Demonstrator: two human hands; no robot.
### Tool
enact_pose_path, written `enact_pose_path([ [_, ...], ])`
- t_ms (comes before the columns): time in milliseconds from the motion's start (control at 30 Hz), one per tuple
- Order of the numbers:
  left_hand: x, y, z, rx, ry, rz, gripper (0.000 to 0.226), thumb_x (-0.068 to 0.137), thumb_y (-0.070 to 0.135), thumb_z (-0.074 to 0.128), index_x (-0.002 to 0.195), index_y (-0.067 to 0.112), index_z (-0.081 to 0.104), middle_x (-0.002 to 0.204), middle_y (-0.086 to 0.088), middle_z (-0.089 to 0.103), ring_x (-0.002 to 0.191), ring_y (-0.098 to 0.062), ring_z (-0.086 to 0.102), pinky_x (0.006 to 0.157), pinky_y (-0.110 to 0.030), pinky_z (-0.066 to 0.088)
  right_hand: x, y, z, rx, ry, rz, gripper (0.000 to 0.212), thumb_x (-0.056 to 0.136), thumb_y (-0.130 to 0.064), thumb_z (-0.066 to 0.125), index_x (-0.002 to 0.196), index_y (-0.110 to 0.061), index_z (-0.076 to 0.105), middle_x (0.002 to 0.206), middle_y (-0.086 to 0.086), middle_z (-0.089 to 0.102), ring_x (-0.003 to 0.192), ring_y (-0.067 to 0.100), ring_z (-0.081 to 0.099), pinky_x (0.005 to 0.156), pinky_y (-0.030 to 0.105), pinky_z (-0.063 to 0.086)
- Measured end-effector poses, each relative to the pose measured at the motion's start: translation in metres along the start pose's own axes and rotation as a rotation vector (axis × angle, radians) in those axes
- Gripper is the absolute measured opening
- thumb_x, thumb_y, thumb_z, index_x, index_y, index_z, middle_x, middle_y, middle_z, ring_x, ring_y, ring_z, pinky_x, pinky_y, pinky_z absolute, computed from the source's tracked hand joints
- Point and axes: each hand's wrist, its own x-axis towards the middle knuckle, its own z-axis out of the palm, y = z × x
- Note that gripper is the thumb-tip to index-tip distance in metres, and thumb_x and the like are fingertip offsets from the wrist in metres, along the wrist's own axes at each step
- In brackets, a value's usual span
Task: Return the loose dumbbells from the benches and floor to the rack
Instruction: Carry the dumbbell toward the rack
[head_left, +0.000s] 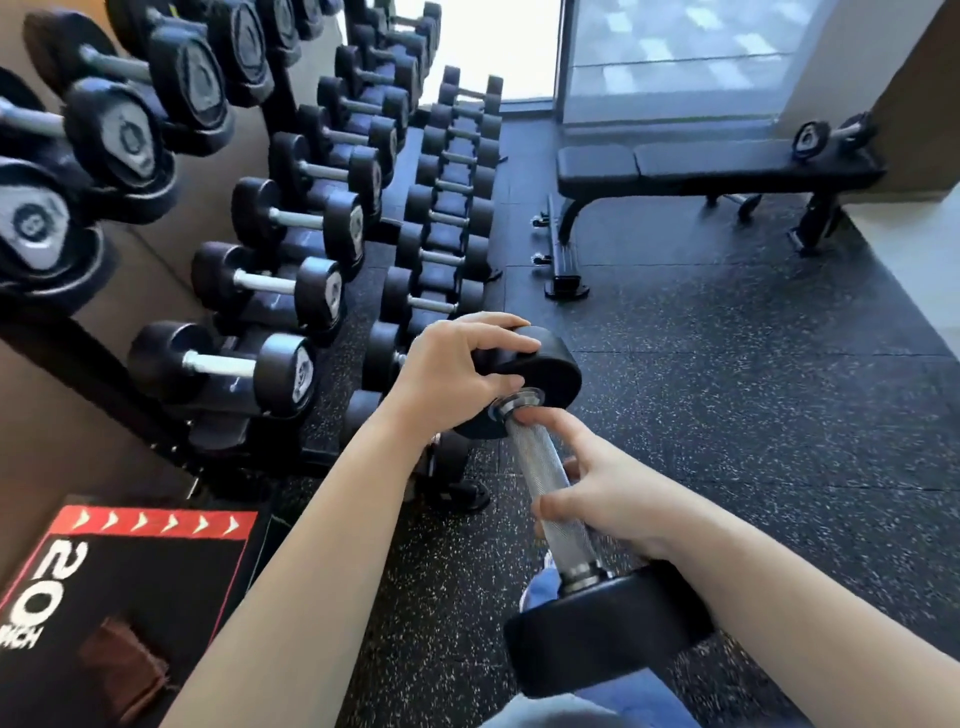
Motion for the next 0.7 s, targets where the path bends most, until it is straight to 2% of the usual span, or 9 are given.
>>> enact_pose_path([
  [67,0.043,-0.005,0.007,0.011,-0.014,0.017,0.037,0.065,0.002,0.077,0.096,0.021,0.071,0.106,0.015,0.059,0.104,0.000,0.054,0.095,-0.013,0.039,0.028,-0.007,-0.029,-0.014,0.014,0.004,0.072,0.076,0.006,0.058,0.128,-0.039,0.036,0.093,-0.004,0.050,0.068,0.015,0.054,0.057,0.022,0.048],
  [133,0.089,-0.007,0.014,0.005,-0.025,0.028,0.037,0.065,0.001,0.077,0.097,0.018,0.070,0.108,0.012,0.060,0.105,-0.002,0.055,0.094,-0.011,0.038,0.056,-0.016,-0.060,-0.015,0.036,0.007,0.072,0.076,0.006,0.056,0.128,-0.039,0.035,0.100,0.001,0.051,0.065,0.019,0.053,0.053,0.022,0.045],
  [200,0.135,-0.006,0.020,0.001,-0.030,0.042,0.038,0.065,0.001,0.077,0.098,0.019,0.070,0.110,0.008,0.060,0.107,-0.003,0.055,0.095,-0.012,0.038,0.081,-0.025,-0.093,-0.032,0.074,-0.003,0.073,0.075,0.007,0.055,0.129,-0.039,0.035,0.101,0.003,0.051,0.069,0.024,0.051,0.060,0.032,0.045],
  [300,0.194,-0.005,0.030,-0.010,-0.036,0.066,0.038,0.065,0.001,0.077,0.097,0.019,0.070,0.112,0.007,0.061,0.109,-0.005,0.055,0.099,-0.018,0.038,0.111,-0.038,-0.137,-0.050,0.112,-0.015,0.074,0.076,0.007,0.055,0.127,-0.042,0.034,0.108,0.007,0.054,0.065,0.026,0.054,0.057,0.040,0.049],
  [367,0.228,-0.005,0.037,-0.014,-0.030,0.092,0.036,0.065,0.001,0.077,0.096,0.017,0.071,0.111,0.007,0.061,0.109,-0.005,0.055,0.100,-0.020,0.039,0.129,-0.047,-0.164,-0.070,0.141,-0.011,0.075,0.075,0.006,0.056,0.126,-0.043,0.035,0.114,0.007,0.053,0.076,0.034,0.060,0.068,0.048,0.053],
  [533,0.300,-0.011,0.052,-0.067,-0.031,0.111,0.036,0.064,-0.005,0.075,0.095,0.014,0.071,0.110,0.004,0.062,0.105,-0.006,0.057,0.097,-0.018,0.040,0.171,-0.058,-0.215,-0.030,0.176,0.008,0.076,0.075,0.007,0.059,0.126,-0.044,0.034,0.122,0.006,0.051,0.089,0.026,0.058,0.081,0.041,0.053],
  [633,0.340,-0.021,0.062,-0.071,-0.067,0.119,0.037,0.064,-0.004,0.075,0.096,0.015,0.071,0.109,0.007,0.061,0.103,-0.001,0.056,0.096,-0.015,0.039,0.197,-0.064,-0.239,-0.010,0.191,0.043,0.077,0.075,0.008,0.058,0.126,-0.046,0.034,0.128,0.008,0.049,0.088,0.031,0.061,0.081,0.047,0.054],
  [700,0.365,-0.031,0.068,-0.072,-0.087,0.110,0.037,0.064,-0.003,0.076,0.095,0.016,0.071,0.108,0.010,0.061,0.103,-0.001,0.056,0.096,-0.016,0.039,0.216,-0.066,-0.254,-0.005,0.200,0.069,0.078,0.075,0.008,0.058,0.127,-0.046,0.033,0.127,0.009,0.050,0.086,0.030,0.062,0.081,0.044,0.055],
])
